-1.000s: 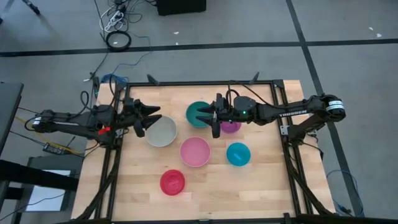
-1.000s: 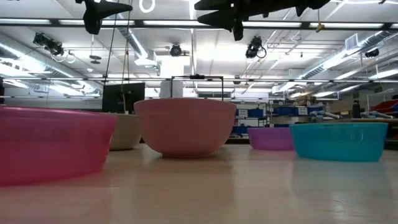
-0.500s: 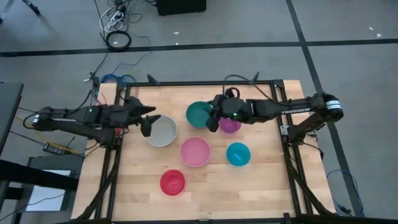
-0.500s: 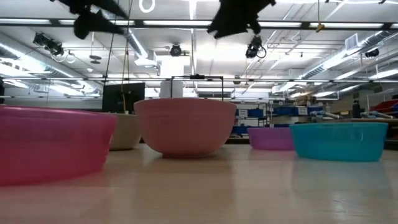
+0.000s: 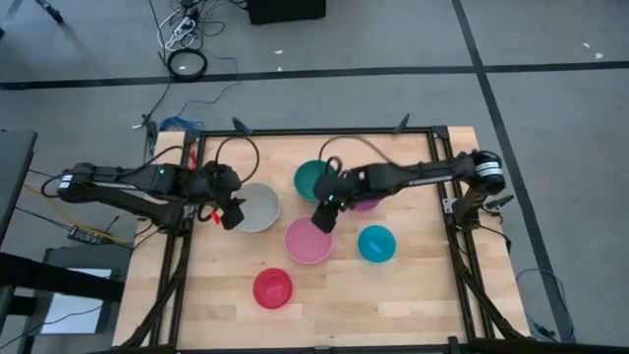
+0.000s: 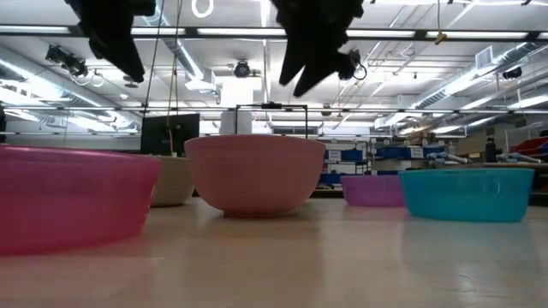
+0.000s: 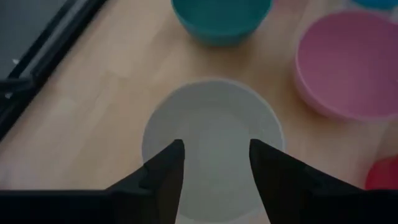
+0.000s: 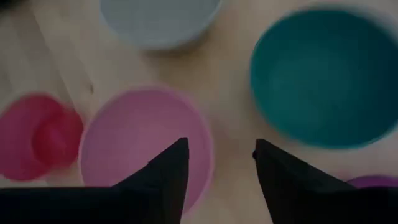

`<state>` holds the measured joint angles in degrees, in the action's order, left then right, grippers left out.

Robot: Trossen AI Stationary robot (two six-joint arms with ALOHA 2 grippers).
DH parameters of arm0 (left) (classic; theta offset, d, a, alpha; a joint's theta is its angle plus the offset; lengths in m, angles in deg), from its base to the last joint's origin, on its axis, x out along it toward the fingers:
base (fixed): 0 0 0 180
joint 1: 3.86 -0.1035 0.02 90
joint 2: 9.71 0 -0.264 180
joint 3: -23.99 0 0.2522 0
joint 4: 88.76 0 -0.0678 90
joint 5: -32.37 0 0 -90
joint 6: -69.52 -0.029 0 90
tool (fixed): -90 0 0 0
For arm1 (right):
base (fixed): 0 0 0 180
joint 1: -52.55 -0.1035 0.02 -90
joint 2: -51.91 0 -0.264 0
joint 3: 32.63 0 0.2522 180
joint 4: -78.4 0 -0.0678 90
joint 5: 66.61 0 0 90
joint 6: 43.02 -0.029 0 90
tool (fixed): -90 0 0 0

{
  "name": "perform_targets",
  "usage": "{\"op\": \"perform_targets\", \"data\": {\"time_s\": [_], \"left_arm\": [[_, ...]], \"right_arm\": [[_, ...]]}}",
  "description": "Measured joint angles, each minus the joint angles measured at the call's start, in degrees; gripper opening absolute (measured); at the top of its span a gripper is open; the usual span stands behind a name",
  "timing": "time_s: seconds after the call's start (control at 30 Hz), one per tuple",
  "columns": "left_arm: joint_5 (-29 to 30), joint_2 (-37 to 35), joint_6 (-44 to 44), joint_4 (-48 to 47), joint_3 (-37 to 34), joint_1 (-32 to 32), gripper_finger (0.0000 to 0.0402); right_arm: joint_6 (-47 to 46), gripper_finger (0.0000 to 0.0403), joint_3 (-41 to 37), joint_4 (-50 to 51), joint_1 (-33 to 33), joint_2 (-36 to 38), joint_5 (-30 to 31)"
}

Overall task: Nest bowls inside each other
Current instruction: Stack the pink bowl on top of the gray bowl

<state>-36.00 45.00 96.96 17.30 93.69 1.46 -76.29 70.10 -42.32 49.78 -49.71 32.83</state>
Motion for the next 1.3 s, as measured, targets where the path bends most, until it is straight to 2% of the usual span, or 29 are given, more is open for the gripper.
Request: {"op": "perform_targets", "data": {"time_s": [0.27,0.77,0.83,0.9,1.03,1.07,1.17,1.3], "left_arm": [[-0.28,0.19,1.23,-2.92,-0.02,0.79,0.0202],[0.99,0.17,1.20,-2.55,-0.04,0.79,0.0204],[1.23,0.17,1.18,-2.55,-0.04,0.79,0.0204],[1.41,0.17,1.18,-2.54,-0.04,0.81,0.0204],[1.65,0.17,1.18,-2.52,-0.04,0.79,0.0204],[1.70,0.17,1.21,-2.38,-0.04,0.80,0.0204],[2.70,0.15,1.25,-1.27,-0.04,0.81,0.0204],[2.74,0.15,-0.20,4.94,-0.04,0.80,0.0204]], "right_arm": [[-4.64,0.0207,-0.02,1.99,-2.45,-5.32,-0.67],[-6.33,0.0201,-0.02,1.89,-2.31,-14.48,-1.17],[-6.33,0.0188,-0.04,1.64,-1.88,-14.90,-2.01],[-6.23,0.0159,-0.04,0.55,-1.43,-15.35,-3.41],[-3.84,0.0039,-0.07,0.10,-0.85,-14.40,-6.01],[-3.11,0.0020,-0.04,0.15,-0.74,-14.01,-6.33],[-2.39,0.0007,1.14,2.57,-0.75,-12.67,-6.74],[-0.18,0.0001,6.08,4.83,-0.49,-10.61,-5.47]]}}
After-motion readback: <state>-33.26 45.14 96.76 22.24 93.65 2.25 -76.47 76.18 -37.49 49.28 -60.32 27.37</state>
